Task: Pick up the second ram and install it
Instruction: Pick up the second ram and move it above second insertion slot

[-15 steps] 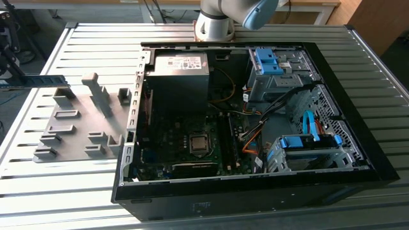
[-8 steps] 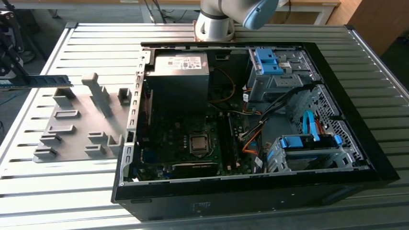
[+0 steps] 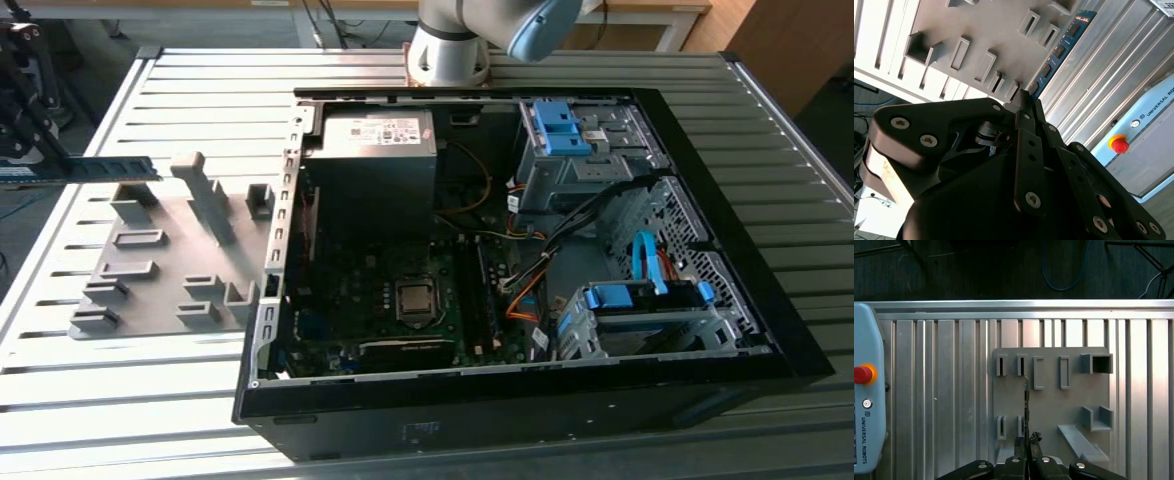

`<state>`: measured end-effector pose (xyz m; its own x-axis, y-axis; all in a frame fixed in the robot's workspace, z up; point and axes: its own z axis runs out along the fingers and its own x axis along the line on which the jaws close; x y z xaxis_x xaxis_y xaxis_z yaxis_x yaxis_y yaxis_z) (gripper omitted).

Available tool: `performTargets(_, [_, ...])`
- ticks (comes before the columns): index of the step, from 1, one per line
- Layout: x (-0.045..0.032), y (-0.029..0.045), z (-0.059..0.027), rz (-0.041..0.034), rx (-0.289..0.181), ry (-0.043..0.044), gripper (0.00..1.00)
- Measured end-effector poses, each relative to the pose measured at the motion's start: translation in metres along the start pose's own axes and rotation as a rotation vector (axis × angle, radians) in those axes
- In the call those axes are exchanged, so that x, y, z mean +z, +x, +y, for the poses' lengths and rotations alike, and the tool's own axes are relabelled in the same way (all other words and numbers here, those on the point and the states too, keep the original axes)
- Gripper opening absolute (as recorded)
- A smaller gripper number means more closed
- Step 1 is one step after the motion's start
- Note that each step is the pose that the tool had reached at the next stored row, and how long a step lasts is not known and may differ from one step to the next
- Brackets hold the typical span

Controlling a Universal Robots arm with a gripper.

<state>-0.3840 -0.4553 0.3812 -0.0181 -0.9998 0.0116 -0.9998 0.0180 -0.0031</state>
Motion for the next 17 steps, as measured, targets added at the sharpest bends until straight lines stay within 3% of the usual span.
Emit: performTargets(17, [0.0000,-0.0003,-0.0161,0.0000,0.000,0.0000,0.14])
